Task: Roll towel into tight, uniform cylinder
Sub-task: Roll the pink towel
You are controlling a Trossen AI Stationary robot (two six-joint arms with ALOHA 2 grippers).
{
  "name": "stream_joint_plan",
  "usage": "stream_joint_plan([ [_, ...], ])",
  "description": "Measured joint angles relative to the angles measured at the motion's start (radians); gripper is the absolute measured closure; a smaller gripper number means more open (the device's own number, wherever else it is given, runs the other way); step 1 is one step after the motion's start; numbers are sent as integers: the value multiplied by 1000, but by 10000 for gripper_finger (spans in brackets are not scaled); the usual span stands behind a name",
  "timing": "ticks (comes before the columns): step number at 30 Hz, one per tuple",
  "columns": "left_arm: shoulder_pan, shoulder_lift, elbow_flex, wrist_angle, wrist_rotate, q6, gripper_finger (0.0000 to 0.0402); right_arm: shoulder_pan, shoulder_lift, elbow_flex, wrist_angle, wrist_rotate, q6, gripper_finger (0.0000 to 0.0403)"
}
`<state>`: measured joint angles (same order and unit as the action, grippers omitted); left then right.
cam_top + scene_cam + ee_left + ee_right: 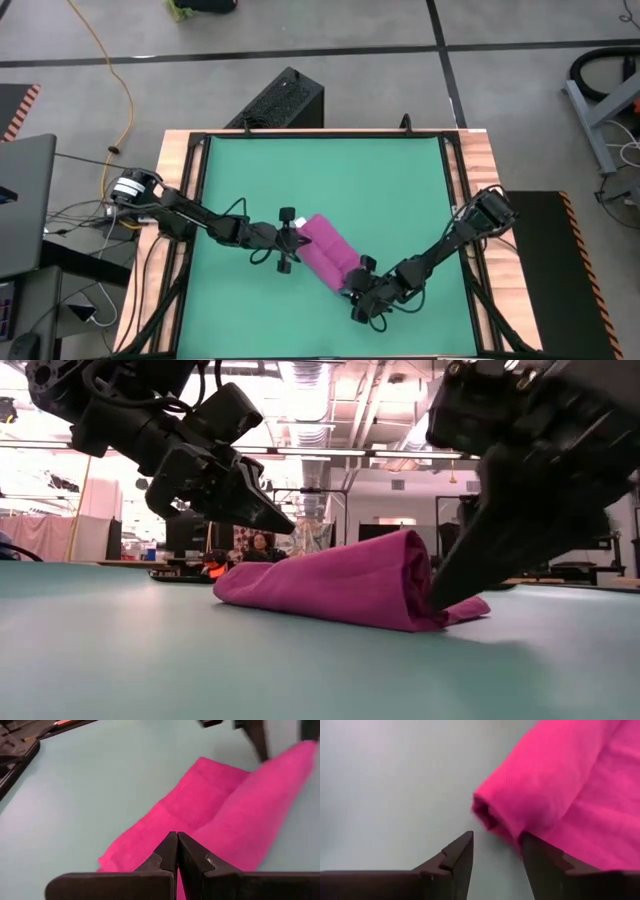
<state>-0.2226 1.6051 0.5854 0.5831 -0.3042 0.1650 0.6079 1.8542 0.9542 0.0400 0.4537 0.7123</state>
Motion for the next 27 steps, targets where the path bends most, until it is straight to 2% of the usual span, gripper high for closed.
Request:
stream_joint_plan([
  [5,0,0,0,-6,1,-1,401,36,0,48,-96,-16,45,217],
  [12,-8,-8,0,-17,1,-20,401,52,0,69,-144,-9,81,227],
  [16,-91,-74,1,-85,8,-39,401,45,0,69,-150,-6,84,227],
  [19,-170,-72,0,-143,42,1,401,48,0,69,-160,-5,94,227],
  [23,-235,9,-2,-47,44,76,401,59,-1,69,-178,-6,142,227],
  [27,-243,78,-1,91,-6,118,401,87,-2,69,-197,-4,226,228],
])
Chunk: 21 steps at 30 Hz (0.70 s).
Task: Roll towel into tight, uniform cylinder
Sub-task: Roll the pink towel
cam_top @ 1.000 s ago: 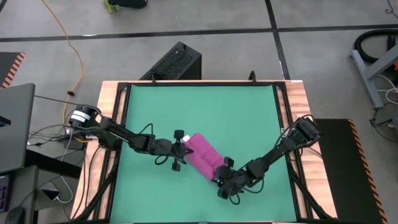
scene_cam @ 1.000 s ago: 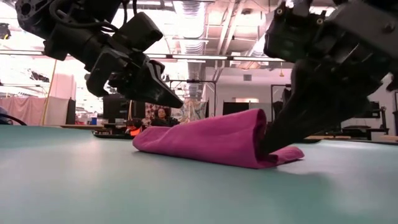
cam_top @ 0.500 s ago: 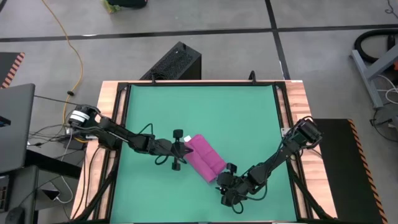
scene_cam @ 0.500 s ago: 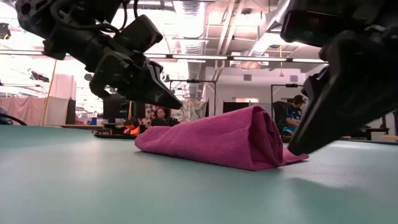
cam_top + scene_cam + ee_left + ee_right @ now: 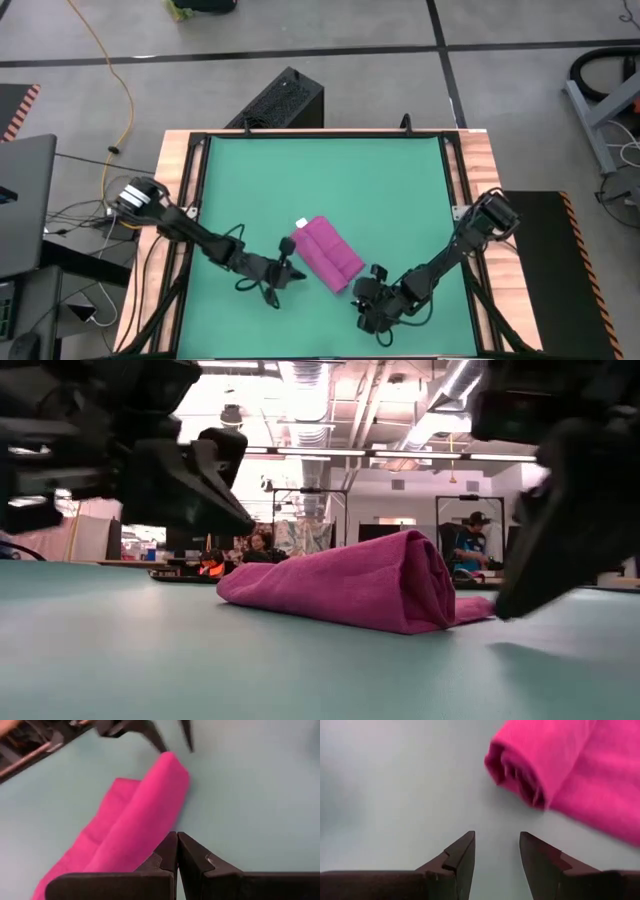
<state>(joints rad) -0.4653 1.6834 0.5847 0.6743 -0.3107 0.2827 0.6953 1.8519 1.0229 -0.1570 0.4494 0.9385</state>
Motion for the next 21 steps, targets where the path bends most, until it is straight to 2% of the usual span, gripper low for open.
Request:
stream_joint_plan([
  [3,7,21,2,70,-11,25,402,24,0,0,-47,58,58,234],
  [6,12,21,7,75,-10,25,401,33,0,0,-100,149,95,261],
  [12,11,20,7,77,-10,12,401,20,-1,34,-184,260,96,380],
  [13,11,20,7,77,-10,5,402,17,-1,41,-187,276,78,389],
  [21,11,33,8,93,19,-14,401,-25,30,51,-168,264,27,392],
])
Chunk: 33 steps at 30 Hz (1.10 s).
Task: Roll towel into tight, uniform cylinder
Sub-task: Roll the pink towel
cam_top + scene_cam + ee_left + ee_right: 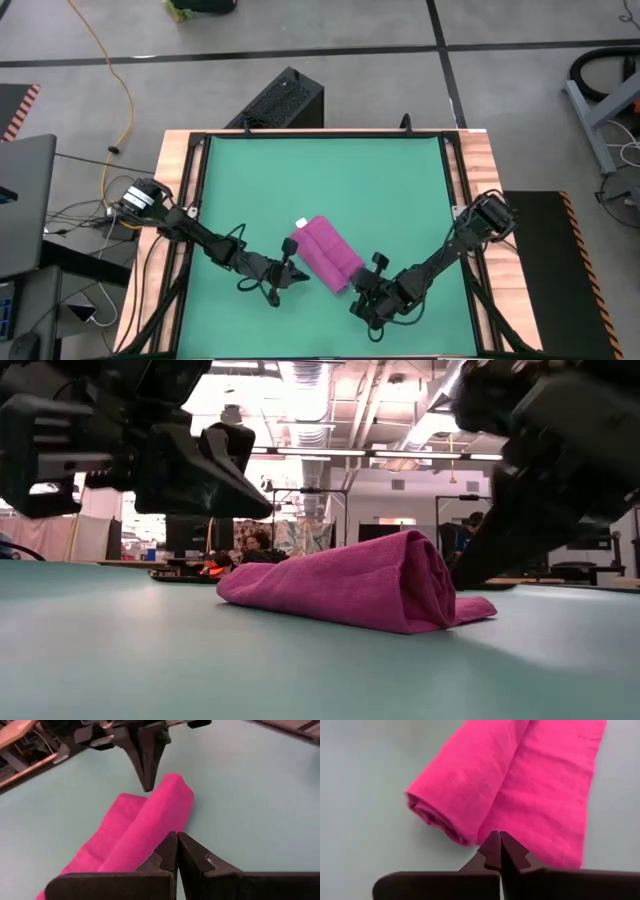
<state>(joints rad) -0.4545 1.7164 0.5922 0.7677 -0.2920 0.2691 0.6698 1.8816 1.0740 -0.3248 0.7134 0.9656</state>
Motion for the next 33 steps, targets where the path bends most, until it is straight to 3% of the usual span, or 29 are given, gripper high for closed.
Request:
stream_joint_plan([
  [19,32,200,144,6,52,54,401,-26,21,0,148,-83,-149,393],
  [33,33,200,168,10,51,90,401,-55,21,-1,255,-187,-296,393],
])
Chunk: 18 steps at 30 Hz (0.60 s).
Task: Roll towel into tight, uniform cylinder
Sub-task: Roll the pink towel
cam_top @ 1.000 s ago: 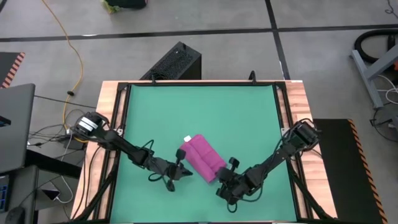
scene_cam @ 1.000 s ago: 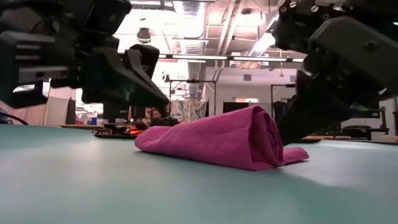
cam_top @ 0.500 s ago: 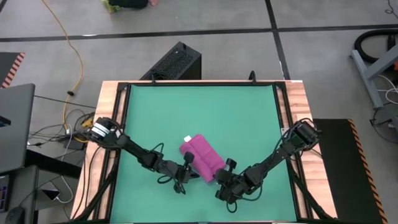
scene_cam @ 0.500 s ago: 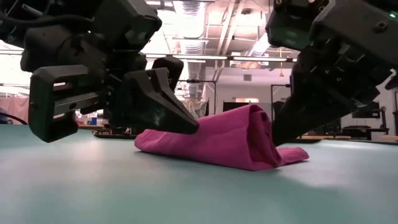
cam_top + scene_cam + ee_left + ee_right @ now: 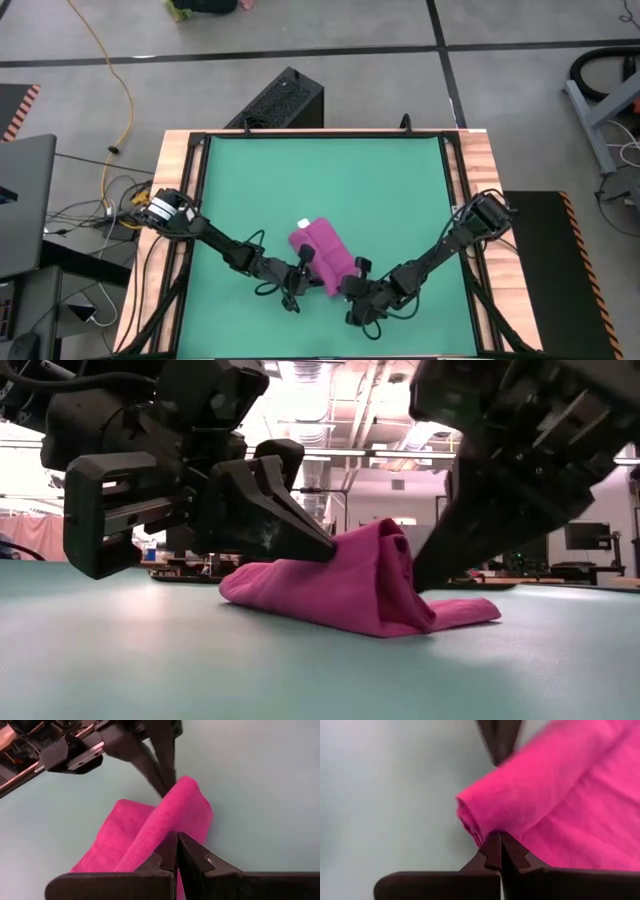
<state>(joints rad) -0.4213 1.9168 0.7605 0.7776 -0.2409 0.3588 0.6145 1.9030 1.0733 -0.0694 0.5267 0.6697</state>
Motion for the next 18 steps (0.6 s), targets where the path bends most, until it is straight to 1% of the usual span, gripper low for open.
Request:
stream_joint_plan([
  [5,0,0,0,0,0,-1,401,-21,0,0,67,-57,-76,393],
  [12,0,-1,4,7,-2,-2,402,-39,0,0,66,-90,-78,393],
  [18,0,-1,36,7,-1,16,401,-49,0,0,63,-167,-80,393],
])
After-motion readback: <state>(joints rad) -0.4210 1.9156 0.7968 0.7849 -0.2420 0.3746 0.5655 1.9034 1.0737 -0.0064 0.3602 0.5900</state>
